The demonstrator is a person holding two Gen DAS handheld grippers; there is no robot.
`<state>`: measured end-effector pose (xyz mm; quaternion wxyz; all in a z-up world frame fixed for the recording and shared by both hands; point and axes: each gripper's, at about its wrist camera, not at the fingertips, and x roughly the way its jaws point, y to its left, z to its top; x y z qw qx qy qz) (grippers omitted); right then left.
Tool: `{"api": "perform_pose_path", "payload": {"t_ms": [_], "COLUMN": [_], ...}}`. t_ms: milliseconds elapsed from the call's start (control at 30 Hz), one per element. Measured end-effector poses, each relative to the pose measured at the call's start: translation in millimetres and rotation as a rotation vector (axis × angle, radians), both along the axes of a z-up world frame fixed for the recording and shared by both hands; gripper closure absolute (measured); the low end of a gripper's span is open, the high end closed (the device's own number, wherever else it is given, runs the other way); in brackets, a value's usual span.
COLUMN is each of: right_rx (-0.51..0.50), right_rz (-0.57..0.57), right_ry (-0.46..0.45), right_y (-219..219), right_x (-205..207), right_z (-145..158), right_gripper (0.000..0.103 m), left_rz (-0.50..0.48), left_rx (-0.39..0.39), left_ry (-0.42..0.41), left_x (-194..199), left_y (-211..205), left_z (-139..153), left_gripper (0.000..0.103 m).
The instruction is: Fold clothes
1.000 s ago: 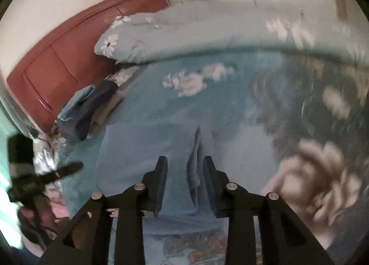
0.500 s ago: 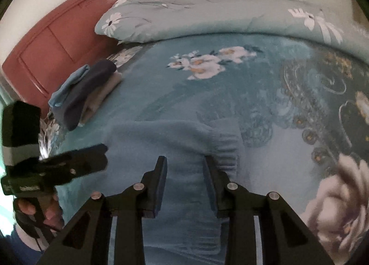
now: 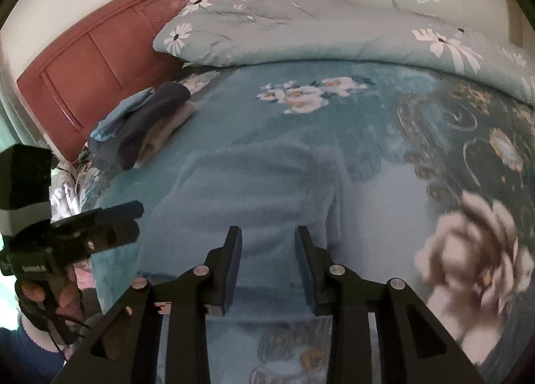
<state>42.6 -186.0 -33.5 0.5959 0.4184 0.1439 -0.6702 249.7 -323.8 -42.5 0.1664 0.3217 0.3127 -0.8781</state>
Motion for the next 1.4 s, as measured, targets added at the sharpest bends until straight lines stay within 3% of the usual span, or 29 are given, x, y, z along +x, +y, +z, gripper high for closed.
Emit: {"api": "perform_pose_path", "payload": {"t_ms": [333, 567, 667, 767, 867, 1000, 1233, 1400], "right_rx": [0.025, -0.039, -0.087, -0.089, -0.071, -0.042, -0.043, -0.043], "right_rz": [-0.033, -0.018, -0.017, -0.072, -0.082, -0.073, 0.017, 0.001], "right_ry": [-0.046, -0.067, -0.071, -0.107, -0.204, -0.298, -0.32, -0.339], "right_y": [-3, 9, 16, 16, 6, -13, -36, -42], "right_x": [3, 3, -6, -30, -54, -74, -75, -75], "right_z": [-27, -11, -4, -11, -28, -49, -53, -54], "right_gripper": [0.068, 0.067, 0.036, 0.029, 0.02, 0.019, 0.018, 0.021], "left_rz": [0.056, 0.068, 0.103, 0.163, 0.179, 0.167, 0.117, 0.112], "left_rx": [0.093, 0.111, 0.142, 0.154, 0.151, 0.179, 0.264, 0.298], "left_ry": [-0.116, -0.053, -0.009, -0.004, -0.017, -0.033, 0.019, 0.056], "left_x": [-3, 7, 16, 20, 16, 4, -11, -9], "left_y": [-4, -5, -16, -28, -35, -40, -44, -47], "left_z": [-42, -33, -29, -30, -33, -42, -49, -51], "left_gripper": [0.032, 0.032, 0.032, 0.031, 0.026, 0.021, 0.019, 0.02]}}
